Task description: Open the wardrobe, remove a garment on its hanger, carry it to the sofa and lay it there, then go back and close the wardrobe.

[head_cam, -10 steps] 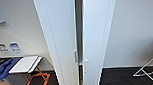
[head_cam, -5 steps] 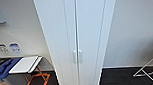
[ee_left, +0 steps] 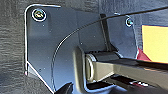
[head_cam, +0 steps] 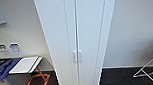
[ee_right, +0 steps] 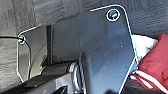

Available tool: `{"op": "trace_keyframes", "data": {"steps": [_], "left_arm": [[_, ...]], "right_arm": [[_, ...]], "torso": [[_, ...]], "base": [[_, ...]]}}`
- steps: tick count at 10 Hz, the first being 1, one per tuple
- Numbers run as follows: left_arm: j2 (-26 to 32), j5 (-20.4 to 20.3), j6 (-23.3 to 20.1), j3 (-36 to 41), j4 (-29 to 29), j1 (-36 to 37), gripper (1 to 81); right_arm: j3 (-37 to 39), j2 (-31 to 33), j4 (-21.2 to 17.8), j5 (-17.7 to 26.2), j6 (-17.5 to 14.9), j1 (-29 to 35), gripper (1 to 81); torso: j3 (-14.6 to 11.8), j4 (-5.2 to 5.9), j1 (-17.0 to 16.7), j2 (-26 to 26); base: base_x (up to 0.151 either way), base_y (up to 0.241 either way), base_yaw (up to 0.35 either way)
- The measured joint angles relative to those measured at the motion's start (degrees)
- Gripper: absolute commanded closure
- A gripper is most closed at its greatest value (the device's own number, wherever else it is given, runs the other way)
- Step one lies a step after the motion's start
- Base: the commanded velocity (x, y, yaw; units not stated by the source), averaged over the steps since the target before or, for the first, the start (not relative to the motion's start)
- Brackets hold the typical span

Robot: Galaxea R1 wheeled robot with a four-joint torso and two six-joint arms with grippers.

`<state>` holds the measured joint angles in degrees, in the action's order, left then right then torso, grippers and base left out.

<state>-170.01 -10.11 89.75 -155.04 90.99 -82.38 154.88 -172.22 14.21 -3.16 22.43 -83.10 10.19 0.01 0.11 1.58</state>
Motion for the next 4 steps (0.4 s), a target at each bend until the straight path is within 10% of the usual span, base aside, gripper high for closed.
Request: {"op": "trace_keyframes", "data": {"steps": [4], "left_arm": [[-2.84, 10.63, -0.59, 0.02, 0.33, -2.32, 1.0]], "right_arm": [[0.20, -0.94, 1.55, -0.43, -4.18, -3.61, 1.0]], "torso": [[-0.05, 0.00, -0.04, 0.07]], "base": [[0.000, 0.000, 0.000]]}}
